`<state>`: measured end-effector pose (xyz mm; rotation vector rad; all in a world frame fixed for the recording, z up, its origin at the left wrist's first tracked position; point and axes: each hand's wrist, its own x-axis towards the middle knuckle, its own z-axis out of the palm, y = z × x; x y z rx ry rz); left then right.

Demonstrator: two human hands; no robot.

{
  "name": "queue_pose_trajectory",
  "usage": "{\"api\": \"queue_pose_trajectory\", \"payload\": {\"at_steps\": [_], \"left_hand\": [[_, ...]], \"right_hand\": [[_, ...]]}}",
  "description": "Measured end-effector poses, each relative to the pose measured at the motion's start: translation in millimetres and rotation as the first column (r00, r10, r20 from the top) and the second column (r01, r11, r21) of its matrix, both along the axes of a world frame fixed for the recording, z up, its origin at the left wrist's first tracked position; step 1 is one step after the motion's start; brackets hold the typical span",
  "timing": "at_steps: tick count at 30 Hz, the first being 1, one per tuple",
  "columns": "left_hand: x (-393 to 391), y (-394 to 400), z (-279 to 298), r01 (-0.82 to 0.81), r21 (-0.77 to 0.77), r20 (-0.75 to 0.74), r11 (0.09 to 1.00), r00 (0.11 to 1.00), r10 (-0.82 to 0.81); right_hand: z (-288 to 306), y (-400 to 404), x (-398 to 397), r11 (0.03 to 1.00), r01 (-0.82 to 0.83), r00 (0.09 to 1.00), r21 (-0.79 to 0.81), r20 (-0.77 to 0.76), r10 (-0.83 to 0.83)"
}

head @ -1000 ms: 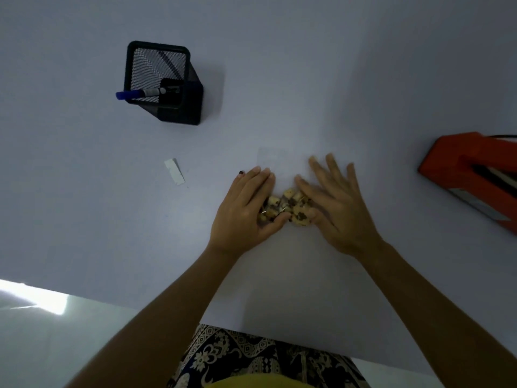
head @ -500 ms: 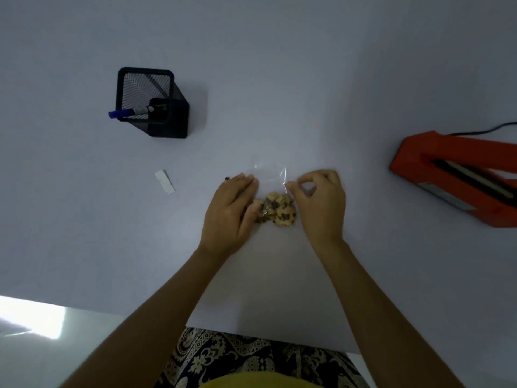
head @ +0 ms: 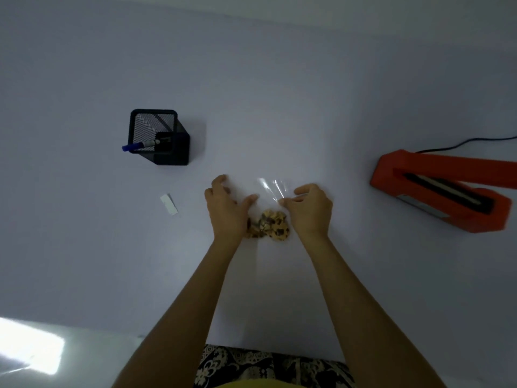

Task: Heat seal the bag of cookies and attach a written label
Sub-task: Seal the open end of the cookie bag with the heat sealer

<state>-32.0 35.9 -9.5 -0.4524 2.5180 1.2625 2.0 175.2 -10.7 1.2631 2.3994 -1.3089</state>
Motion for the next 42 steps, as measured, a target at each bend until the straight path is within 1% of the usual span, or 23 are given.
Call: {"api": "queue_pose_trajectory", "payload": {"at_steps": [3,5,7,9,11,14,16,18,20,22,24,27,31,35,38,42], "left_hand": [[-1.5,-3.5,2.5,-0.021,0.072,0.107,0.997,0.994,0.013],[-0.3,-5.2,2.3,-0.061,0.184,0.171,0.981,0.985,0.029],[0.4,-7.0,5.5,-0.086,0.263,0.19,0.961,0.981,0.036],[-0.8,-10.1,10.6,-0.08,0.331,0.205,0.94,0.979,0.012],[-1.9,-12.1,19.1,-0.061,0.407,0.234,0.911,0.972,-0.039],[-1.4,-11.4,33.3,-0.013,0.462,0.226,0.887,0.968,-0.104],[1.3,-9.7,44.1,0.026,0.489,0.195,0.872,0.971,-0.138],[4.3,-6.7,57.6,0.045,0.534,0.169,0.844,0.973,-0.159],[9.5,-2.7,71.3,0.063,0.593,0.141,0.803,0.974,-0.18],[18.4,2.2,85.3,0.086,0.637,0.106,0.766,0.975,-0.198],[27.3,8.6,97.8,0.133,0.647,0.063,0.751,0.972,-0.226],[41.7,21.3,108.5,0.21,0.653,0.042,0.728,0.95,-0.311],[59.0,54.6,118.2,0.322,0.648,0.08,0.69,0.872,-0.482],[76.8,96.2,122.9,0.397,0.652,0.108,0.646,0.794,-0.598],[85.3,131.0,120.6,0.424,0.639,0.114,0.643,0.774,-0.623],[94.4,178.8,113.2,0.405,0.611,0.132,0.68,0.795,-0.592]], "right_hand": [[-3.1,3.1,-2.7,0.999,-0.027,0.999,-0.04,0.029,0.028],[-2.7,6.6,-2.3,0.996,-0.043,0.999,-0.084,0.018,0.044],[1.4,11.3,1.0,0.985,-0.033,0.999,-0.171,-0.021,0.03],[6.6,17.2,5.7,0.957,0.0,0.998,-0.29,-0.058,-0.018],[14.7,22.5,10.8,0.906,0.022,0.996,-0.423,-0.064,-0.054],[28.1,25.9,22.1,0.743,0.039,0.988,-0.668,-0.086,-0.129],[39.1,27.3,31.2,0.685,0.048,0.975,-0.727,-0.114,-0.19],[54.8,28.6,41.3,0.664,0.065,0.954,-0.745,-0.149,-0.26],[70.7,29.9,52.9,0.664,0.055,0.935,-0.746,-0.194,-0.296],[87.7,30.5,66.5,0.688,0.022,0.925,-0.725,-0.247,-0.289],[103.5,31.6,81.3,0.729,0.003,0.912,-0.684,-0.297,-0.282],[122.9,36.2,107.4,0.765,0.054,0.88,-0.641,-0.331,-0.34],[135.5,57.3,140.2,0.767,0.165,0.84,-0.62,-0.319,-0.438],[138.7,88.5,163.6,0.744,0.242,0.809,-0.623,-0.294,-0.509],[137.5,119.0,173.0,0.733,0.269,0.798,-0.625,-0.281,-0.533],[131.6,165.0,177.6,0.698,0.313,0.788,-0.644,-0.234,-0.569]]}}
